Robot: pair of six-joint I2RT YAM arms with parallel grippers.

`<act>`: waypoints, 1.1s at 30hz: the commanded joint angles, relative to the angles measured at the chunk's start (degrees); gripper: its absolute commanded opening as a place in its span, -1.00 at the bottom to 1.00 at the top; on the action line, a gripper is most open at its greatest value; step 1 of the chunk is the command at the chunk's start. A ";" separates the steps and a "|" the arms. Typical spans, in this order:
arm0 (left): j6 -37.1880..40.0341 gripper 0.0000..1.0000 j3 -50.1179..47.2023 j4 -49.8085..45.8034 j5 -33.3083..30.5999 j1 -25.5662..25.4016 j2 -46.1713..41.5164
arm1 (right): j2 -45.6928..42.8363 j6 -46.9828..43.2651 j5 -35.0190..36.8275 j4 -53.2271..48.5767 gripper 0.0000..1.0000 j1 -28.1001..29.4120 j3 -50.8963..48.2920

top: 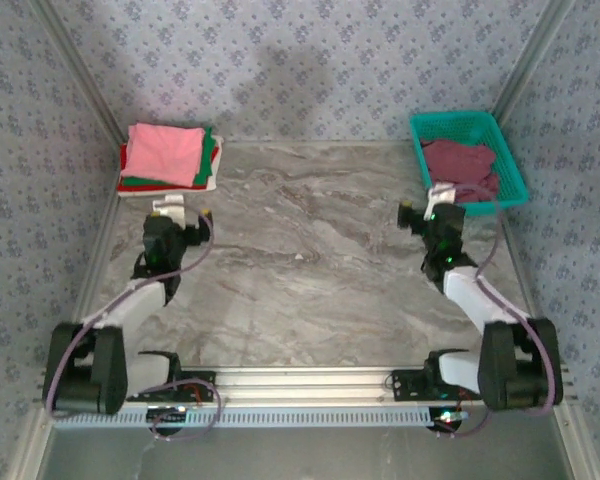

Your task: Fold and stack the t-shirts

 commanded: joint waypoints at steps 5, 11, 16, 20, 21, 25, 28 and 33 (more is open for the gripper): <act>1.87 0.96 32.46 -22.47 5.06 -15.95 10.55 | 13.96 14.28 -2.65 -34.68 1.00 -7.69 34.02; 6.51 0.96 47.87 -22.08 13.26 -27.14 28.65 | 35.99 17.57 -4.23 -45.98 1.00 -15.20 57.36; 5.98 0.96 54.99 -22.55 16.94 -31.29 37.69 | 46.62 20.02 -1.95 -49.25 1.00 -18.82 67.53; 4.23 0.96 54.06 -19.70 17.69 -32.56 40.65 | 53.42 22.07 -5.26 -49.15 0.99 -21.11 73.24; 3.92 0.96 53.30 -19.04 17.58 -32.72 41.01 | 55.32 22.38 -6.28 -49.11 0.99 -21.37 75.24; 2.88 0.96 50.44 -17.63 17.22 -32.77 41.41 | 63.53 24.61 -10.55 -52.15 0.99 -21.58 84.58; 2.39 0.96 48.50 -17.98 17.13 -32.85 40.70 | 68.38 27.36 -11.45 -54.40 0.97 -21.61 89.79; 2.74 0.96 44.39 -17.49 15.23 -32.83 38.37 | 70.31 28.94 -7.45 -51.35 0.91 -20.47 91.37</act>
